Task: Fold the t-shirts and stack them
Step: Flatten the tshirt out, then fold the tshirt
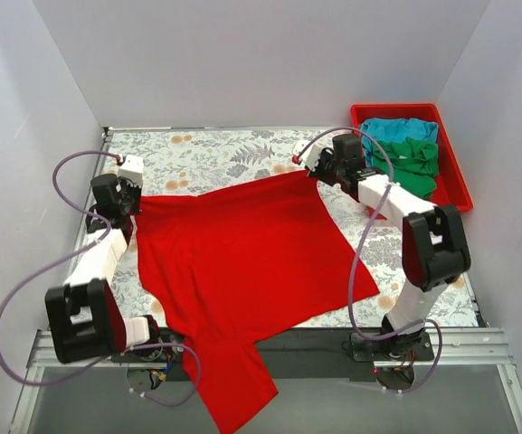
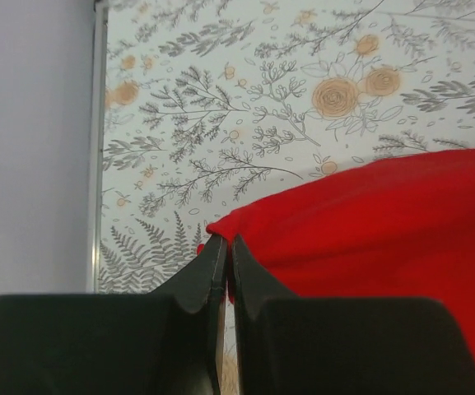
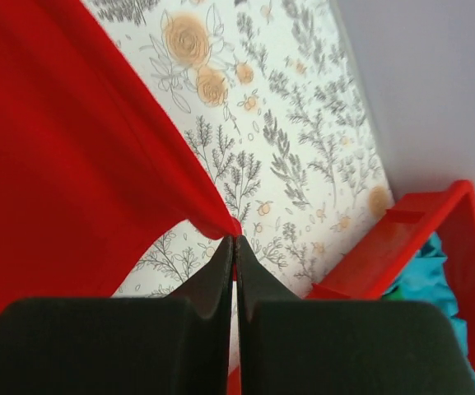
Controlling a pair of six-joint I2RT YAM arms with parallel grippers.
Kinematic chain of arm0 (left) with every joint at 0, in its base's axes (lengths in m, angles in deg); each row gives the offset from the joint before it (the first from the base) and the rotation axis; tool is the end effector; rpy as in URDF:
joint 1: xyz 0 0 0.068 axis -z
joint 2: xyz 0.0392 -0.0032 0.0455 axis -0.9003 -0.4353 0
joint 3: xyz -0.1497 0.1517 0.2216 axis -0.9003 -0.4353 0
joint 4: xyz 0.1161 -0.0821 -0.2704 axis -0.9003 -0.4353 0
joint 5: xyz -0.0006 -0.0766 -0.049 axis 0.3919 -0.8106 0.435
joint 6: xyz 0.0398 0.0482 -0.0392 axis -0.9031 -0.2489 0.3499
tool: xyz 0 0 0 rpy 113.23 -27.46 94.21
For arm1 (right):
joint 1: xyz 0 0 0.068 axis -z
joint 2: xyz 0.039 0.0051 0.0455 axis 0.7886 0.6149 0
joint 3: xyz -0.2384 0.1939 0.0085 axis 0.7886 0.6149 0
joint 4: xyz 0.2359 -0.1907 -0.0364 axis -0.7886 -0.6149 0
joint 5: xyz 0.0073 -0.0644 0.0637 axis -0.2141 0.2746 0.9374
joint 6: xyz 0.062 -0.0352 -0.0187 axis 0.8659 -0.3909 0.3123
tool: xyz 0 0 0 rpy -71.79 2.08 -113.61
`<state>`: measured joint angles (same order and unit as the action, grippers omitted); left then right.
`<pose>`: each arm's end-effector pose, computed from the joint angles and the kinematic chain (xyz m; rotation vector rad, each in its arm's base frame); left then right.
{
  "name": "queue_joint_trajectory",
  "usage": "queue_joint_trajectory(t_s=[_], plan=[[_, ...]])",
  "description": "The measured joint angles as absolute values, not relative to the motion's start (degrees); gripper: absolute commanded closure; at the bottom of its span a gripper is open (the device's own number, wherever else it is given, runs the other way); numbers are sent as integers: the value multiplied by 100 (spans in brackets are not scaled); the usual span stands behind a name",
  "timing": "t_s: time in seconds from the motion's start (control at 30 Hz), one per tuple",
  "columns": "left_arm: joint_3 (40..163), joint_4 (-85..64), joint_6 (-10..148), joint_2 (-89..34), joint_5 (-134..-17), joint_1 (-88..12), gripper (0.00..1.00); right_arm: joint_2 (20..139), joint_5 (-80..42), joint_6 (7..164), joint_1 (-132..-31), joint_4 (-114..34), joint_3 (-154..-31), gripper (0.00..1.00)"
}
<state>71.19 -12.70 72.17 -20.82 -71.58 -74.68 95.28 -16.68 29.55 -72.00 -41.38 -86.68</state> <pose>0.3145 0.0534 0.2552 -0.4012 1.9950 -0.1286 0.4287 0.1665 0.2642 -1.2597 1.6580 -0.1341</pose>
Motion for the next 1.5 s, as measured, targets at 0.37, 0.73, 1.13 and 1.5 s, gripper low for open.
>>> queue_joint_trajectory(t_s=[0.37,0.73,1.13,1.5], plan=[[8428,-444,7394,-4574,-7182,-7531,100,11438,-2514,2918,-7206,-3751,-10211,99],[10387,-365,7538,-6780,-7420,-7529,100,12673,-3228,2852,-7204,-3714,-11299,99],[10828,-820,7820,-7033,-7693,-7529,100,13019,-3303,2647,-7196,-3711,-11721,99],[9587,-1720,7801,-4841,-7827,-7529,100,12470,-2649,2483,-7043,-4024,-11255,99]])
